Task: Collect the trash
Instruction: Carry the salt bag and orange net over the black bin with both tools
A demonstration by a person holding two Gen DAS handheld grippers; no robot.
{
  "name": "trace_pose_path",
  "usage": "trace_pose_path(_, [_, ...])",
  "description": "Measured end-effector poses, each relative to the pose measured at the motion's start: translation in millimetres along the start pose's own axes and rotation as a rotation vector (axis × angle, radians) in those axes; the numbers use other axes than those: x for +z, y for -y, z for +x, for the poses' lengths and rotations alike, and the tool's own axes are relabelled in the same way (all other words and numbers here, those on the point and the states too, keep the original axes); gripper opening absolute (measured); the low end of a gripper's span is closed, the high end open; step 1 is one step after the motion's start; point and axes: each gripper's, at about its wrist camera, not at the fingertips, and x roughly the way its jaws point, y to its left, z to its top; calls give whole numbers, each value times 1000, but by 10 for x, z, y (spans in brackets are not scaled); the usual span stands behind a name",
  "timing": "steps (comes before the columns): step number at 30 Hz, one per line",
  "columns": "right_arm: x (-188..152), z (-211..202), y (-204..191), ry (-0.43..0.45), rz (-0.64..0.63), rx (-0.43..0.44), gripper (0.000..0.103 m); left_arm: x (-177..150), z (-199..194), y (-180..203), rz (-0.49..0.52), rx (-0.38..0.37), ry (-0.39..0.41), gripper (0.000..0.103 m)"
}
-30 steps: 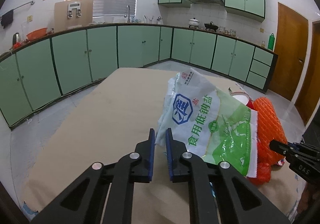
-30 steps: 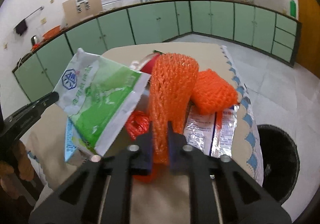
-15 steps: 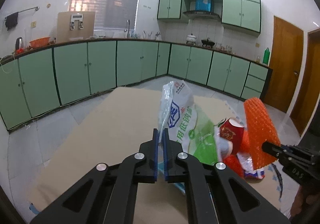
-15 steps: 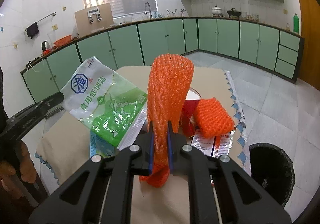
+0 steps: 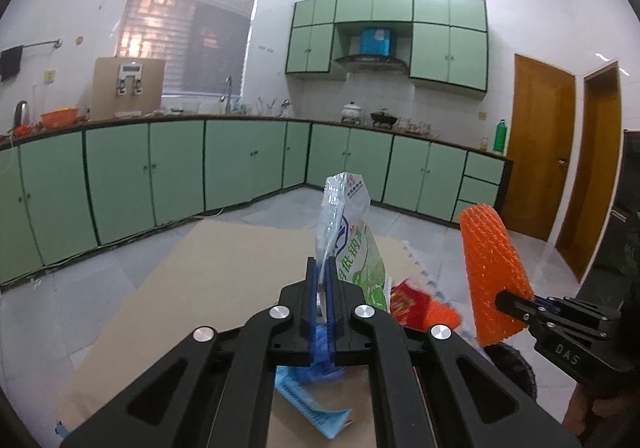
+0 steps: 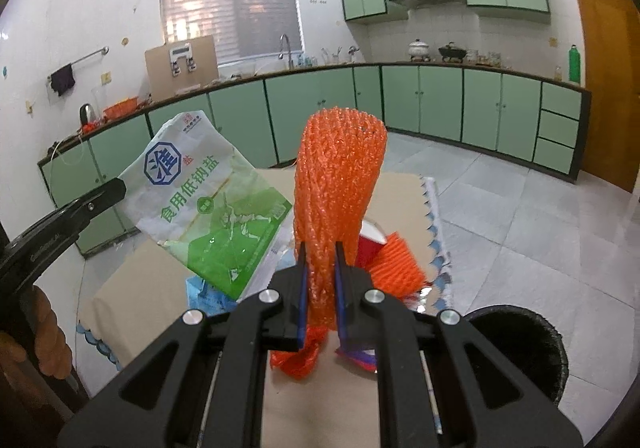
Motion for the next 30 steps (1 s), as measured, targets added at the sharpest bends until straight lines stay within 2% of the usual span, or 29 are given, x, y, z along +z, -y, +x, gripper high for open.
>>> trace_pose_path(7, [72,-340,311,39,44,-69,10,152,-30,381,37,-74,39,4])
trace_pose_path(19, [-174,-862,1208,58,136,-264,10,59,284,1458,107,-289,-17,4])
trace_pose_path(25, [-453,-832,1744,16,207,-351,10,-206,677,2056,157,-363,-97,4])
trace_pose_path(30, [-758,-614,2123,-41,256,-415,10,-563,995,2443,194,-373,-174,4])
